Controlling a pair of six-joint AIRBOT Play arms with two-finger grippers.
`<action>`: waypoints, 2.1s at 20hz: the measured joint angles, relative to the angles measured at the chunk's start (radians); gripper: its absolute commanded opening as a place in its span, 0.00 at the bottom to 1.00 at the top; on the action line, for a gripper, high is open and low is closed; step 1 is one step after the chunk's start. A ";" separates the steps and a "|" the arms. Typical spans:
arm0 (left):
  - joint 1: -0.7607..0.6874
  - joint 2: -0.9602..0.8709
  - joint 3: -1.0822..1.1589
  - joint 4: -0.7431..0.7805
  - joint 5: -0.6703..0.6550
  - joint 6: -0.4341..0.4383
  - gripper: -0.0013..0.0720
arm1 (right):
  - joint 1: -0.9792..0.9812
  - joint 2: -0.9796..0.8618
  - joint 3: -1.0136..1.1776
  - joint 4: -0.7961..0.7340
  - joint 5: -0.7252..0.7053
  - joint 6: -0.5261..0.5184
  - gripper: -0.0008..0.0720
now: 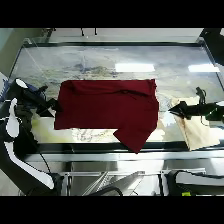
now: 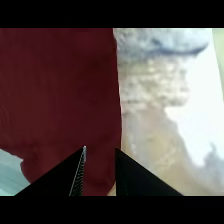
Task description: Fold the shirts.
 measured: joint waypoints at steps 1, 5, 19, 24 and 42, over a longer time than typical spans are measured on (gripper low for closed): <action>0.000 0.001 -0.010 0.007 -0.004 0.000 0.96 | 0.000 0.020 -0.027 -0.005 -0.001 0.005 0.32; 0.003 0.000 -0.031 0.045 -0.024 0.002 0.96 | -0.001 0.072 -0.115 -0.016 0.010 0.008 0.32; -0.037 -0.006 -0.076 -0.063 0.073 0.127 0.04 | 0.082 0.078 -0.309 0.005 -0.108 0.006 0.42; -0.026 -0.005 -0.077 -0.060 0.054 0.145 0.04 | 0.207 0.008 -0.306 0.072 -0.220 -0.016 0.41; 0.051 0.322 0.006 -0.583 -0.076 0.260 0.03 | 0.216 0.366 0.206 0.101 -0.156 -0.044 0.04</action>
